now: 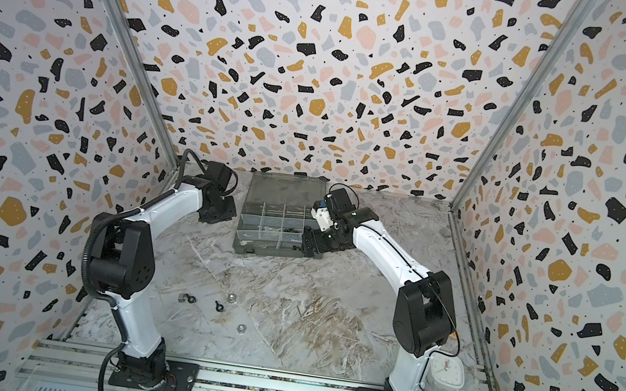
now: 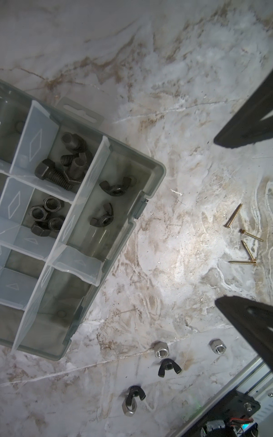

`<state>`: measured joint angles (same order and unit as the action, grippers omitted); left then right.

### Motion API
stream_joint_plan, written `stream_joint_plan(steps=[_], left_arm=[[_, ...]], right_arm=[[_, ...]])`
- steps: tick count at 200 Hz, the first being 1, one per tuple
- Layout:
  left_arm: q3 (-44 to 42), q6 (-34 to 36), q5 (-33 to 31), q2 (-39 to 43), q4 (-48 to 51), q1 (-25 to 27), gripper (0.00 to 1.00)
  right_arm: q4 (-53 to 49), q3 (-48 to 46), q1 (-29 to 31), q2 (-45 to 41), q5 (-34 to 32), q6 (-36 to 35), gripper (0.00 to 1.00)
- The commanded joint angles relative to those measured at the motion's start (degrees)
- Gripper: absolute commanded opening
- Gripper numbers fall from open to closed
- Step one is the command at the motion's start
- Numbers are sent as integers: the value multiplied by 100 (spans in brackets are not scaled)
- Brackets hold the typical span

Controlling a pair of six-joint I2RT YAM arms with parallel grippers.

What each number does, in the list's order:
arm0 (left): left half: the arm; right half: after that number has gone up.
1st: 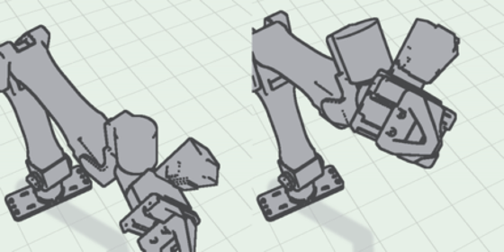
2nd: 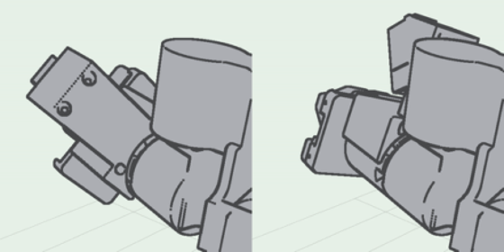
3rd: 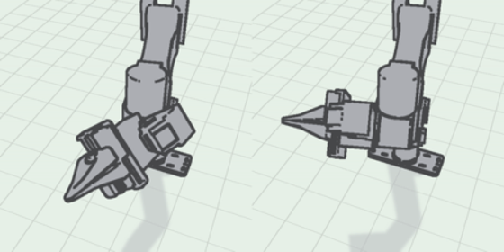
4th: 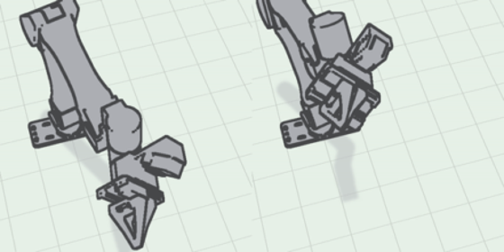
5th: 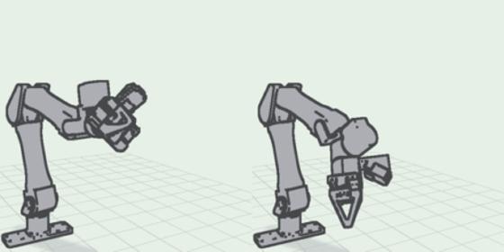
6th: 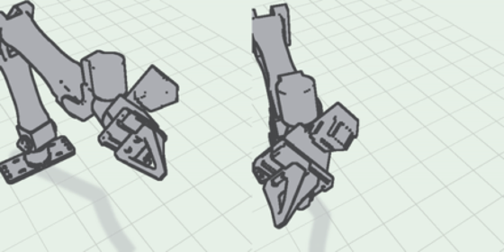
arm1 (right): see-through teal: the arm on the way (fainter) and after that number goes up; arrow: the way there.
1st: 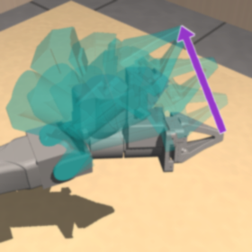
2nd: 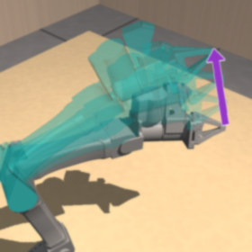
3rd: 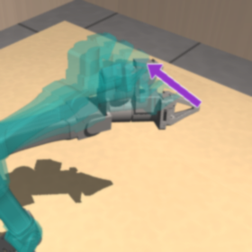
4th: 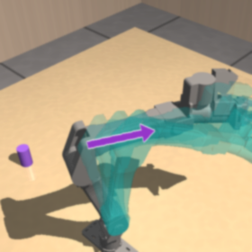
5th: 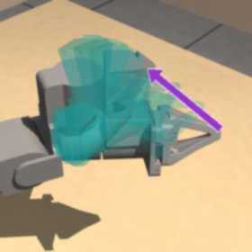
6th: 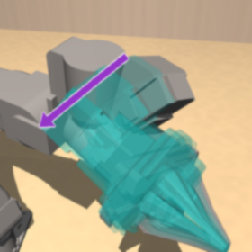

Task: Sort the screws and nuts into containers
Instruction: 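Lift the hex nut and carry it over an empty box compartment, then open the left gripper to drop the hex nut into the compartment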

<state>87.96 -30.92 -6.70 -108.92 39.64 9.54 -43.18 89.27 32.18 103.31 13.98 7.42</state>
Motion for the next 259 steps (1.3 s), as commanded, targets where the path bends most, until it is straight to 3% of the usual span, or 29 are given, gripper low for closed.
stream_joint_plan(steps=[1,81,144,204,259], left_arm=[[359,-91,0,-221,145,178,25],[1215,-160,191,-1013,272,639,25],[1276,-202,214,-1250,333,795,26],[1420,-196,101,-1250,491,837,46],[1365,-170,-91,-615,772,839,48]], right_arm=[[-11,-117,-86,-353,-55,31,99],[-57,-483,-370,-664,-73,58,99],[-49,-688,-594,-806,-52,25,99],[-38,-701,-701,-806,17,-60,99],[12,-638,-713,-782,160,-74,99]])
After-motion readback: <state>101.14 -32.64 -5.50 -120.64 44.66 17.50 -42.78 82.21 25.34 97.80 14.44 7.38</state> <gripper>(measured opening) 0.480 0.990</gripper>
